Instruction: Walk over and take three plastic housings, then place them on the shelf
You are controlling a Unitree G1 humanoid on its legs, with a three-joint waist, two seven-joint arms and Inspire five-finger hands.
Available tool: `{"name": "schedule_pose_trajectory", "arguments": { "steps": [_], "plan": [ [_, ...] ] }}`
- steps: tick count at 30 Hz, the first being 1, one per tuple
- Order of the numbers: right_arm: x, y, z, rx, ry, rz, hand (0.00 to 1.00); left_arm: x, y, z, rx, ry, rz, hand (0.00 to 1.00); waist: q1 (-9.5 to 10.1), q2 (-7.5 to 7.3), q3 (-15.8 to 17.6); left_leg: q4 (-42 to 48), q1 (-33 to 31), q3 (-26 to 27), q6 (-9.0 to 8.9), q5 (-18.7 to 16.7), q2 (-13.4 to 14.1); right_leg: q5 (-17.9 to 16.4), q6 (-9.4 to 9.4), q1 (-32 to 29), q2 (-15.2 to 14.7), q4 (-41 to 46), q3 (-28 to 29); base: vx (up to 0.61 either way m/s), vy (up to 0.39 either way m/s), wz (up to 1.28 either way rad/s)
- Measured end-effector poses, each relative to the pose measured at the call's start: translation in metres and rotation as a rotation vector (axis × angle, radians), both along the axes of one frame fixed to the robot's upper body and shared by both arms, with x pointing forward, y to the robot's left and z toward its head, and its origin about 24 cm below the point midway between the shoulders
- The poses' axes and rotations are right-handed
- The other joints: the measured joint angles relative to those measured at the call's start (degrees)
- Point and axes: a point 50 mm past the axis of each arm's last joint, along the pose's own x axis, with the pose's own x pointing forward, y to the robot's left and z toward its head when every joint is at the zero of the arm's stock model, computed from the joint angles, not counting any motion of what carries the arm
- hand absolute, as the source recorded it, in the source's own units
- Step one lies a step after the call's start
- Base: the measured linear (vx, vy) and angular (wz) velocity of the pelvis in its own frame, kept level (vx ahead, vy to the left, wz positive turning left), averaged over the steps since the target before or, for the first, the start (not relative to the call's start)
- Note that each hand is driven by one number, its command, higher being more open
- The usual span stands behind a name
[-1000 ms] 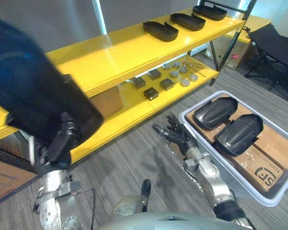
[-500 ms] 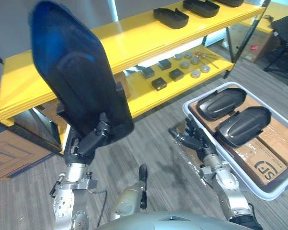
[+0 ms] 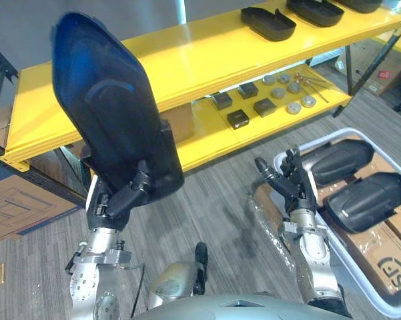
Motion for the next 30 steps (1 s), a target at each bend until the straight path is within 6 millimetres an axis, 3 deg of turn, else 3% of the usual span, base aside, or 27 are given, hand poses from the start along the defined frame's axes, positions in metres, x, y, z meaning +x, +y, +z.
{"name": "schedule_pose_trajectory", "arguments": {
  "steps": [1,3,5,7,8,9,11,12,13,15,17,19,20,22,24,25,27,30],
  "plan": [
    [0.001,0.001,0.001,0.009,-0.008,-0.012,1.00,0.001,0.001,0.000,-0.005,0.002,0.017,0.00,-0.32,0.10,0.1,-1.0,1.1,-0.5,0.22,0.1,0.0,-2.6,-0.69,-2.1,-0.2,2.9,0.7,0.25,0.050,0.09],
    [0.000,-0.002,0.001,0.009,-0.015,-0.022,1.00,0.004,0.002,0.002,-0.009,0.000,0.035,0.00,-1.39,0.50,0.2,-2.5,3.7,-2.3,0.48,-0.1,0.0,-7.3,-5.41,-7.5,-0.1,3.4,-0.5,0.18,0.014,0.20],
    [0.000,-0.007,0.004,0.006,-0.032,-0.036,1.00,0.013,-0.001,0.007,0.001,-0.016,0.013,0.00,-2.56,0.74,0.2,-3.0,4.9,-4.3,0.54,-0.3,0.0,-8.1,-6.97,-12.4,0.6,-1.2,0.9,0.11,-0.039,0.49],
    [0.000,-0.013,0.010,-0.008,-0.056,-0.036,1.00,0.021,-0.001,0.013,0.016,-0.036,0.000,0.00,-3.71,1.03,0.3,-2.8,5.4,-6.3,0.31,-0.8,0.5,-6.8,-5.34,-16.5,2.0,-9.2,6.2,0.10,-0.084,0.63],
    [0.000,-0.017,0.013,-0.017,-0.071,-0.037,1.00,0.025,-0.002,0.017,0.022,-0.049,-0.005,0.00,-4.13,1.13,0.3,-1.8,5.5,-7.2,0.04,-1.5,0.9,-5.0,-2.70,-17.8,2.6,-15.7,8.9,0.14,-0.176,0.57],
    [0.001,-0.021,0.015,-0.036,-0.077,-0.027,1.00,0.025,-0.001,0.017,0.022,-0.049,0.004,0.00,-4.16,0.99,0.3,-1.1,6.0,-8.0,-0.66,-2.5,1.1,-2.0,-2.59,-17.6,2.7,-21.0,9.6,0.15,-0.202,0.50],
    [0.003,-0.022,0.020,-0.059,-0.097,0.005,1.00,0.022,0.005,0.016,0.025,-0.037,0.035,0.00,-3.88,0.32,-0.1,0.5,6.5,-8.7,-1.90,-4.3,1.1,-0.5,-2.74,-15.5,2.9,-25.8,9.5,0.17,-0.282,0.43],
    [0.005,-0.024,0.025,-0.079,-0.116,0.029,1.00,0.021,0.008,0.015,0.023,-0.032,0.057,0.00,-3.55,-0.05,-0.3,1.3,6.5,-8.8,-2.67,-5.1,0.9,0.7,-1.31,-13.6,3.8,-28.9,9.8,0.17,-0.298,0.50],
    [0.006,-0.026,0.026,-0.093,-0.119,0.039,1.00,0.021,0.008,0.013,0.014,-0.024,0.063,0.00,-3.51,0.11,-0.5,1.6,6.5,-8.4,-3.07,-5.3,1.2,0.9,-1.07,-13.3,4.0,-29.5,9.2,0.21,-0.246,0.64],
    [0.007,-0.034,0.030,-0.132,-0.122,0.068,1.00,0.020,0.008,0.011,0.001,-0.023,0.060,0.00,-3.20,1.73,-1.1,8.2,3.8,-6.1,-5.14,-9.2,5.0,2.8,-1.52,-11.1,4.8,-30.0,5.4,0.20,-0.229,0.58],
    [0.007,-0.032,0.030,-0.147,-0.113,0.135,1.00,0.014,0.011,0.006,-0.091,-0.013,0.077,0.00,-2.91,1.99,-2.4,8.3,4.2,-7.4,-6.32,-10.9,6.7,3.5,-1.55,-9.1,6.8,-30.7,3.9,0.18,-0.242,0.41],
    [0.010,-0.032,0.034,-0.168,-0.122,0.184,1.00,0.012,0.011,0.004,-0.133,-0.013,0.097,0.00,-2.80,2.19,-2.8,9.7,4.2,-6.9,-6.51,-11.7,9.0,4.8,-3.43,-7.2,8.8,-32.7,2.4,0.25,-0.184,0.43],
    [0.013,-0.032,0.036,-0.182,-0.128,0.206,1.00,0.012,0.011,0.003,-0.143,-0.011,0.104,0.00,-1.97,2.65,-2.5,15.7,2.5,-5.8,-7.04,-13.5,10.0,6.4,-4.22,-5.6,9.7,-33.5,1.8,0.18,-0.090,0.28],
    [0.015,-0.033,0.036,-0.160,-0.131,0.217,1.00,0.011,0.006,0.000,-0.165,-0.002,0.102,0.00,-1.89,3.49,-2.1,27.5,-1.7,-3.3,-7.12,-14.5,12.8,6.4,-4.12,-2.3,11.4,-34.1,0.2,0.25,-0.152,0.29],
    [0.019,-0.034,0.041,-0.173,-0.143,0.232,1.00,0.011,0.003,-0.002,-0.187,0.001,0.107,0.00,-1.39,4.15,-1.5,36.1,-4.1,-2.0,-8.94,-14.3,15.2,6.3,-4.23,2.1,12.2,-37.3,0.0,0.19,-0.090,0.07],
    [0.020,-0.034,0.043,-0.179,-0.151,0.234,1.00,0.010,0.001,-0.004,-0.196,0.008,0.106,0.00,-1.26,4.24,-1.6,36.4,-4.0,-0.2,-9.29,-15.0,16.3,6.4,-4.15,3.7,12.2,-38.5,-0.2,0.18,-0.032,-0.04],
    [0.020,-0.036,0.045,-0.153,-0.178,0.211,1.00,0.011,-0.006,-0.005,-0.200,0.016,0.070,0.00,-1.83,5.46,-2.4,28.6,-3.7,2.1,-9.24,-15.5,18.4,6.7,-3.55,5.8,11.0,-40.6,-0.6,0.22,0.085,0.02],
    [0.019,-0.040,0.044,-0.134,-0.183,0.138,1.00,0.014,-0.017,-0.005,-0.198,0.009,0.011,0.00,-2.58,5.17,-2.2,19.7,-3.9,2.6,-11.11,-13.1,18.9,7.1,-1.57,7.0,7.3,-41.7,-0.5,0.17,0.231,0.06]
  ]
}}
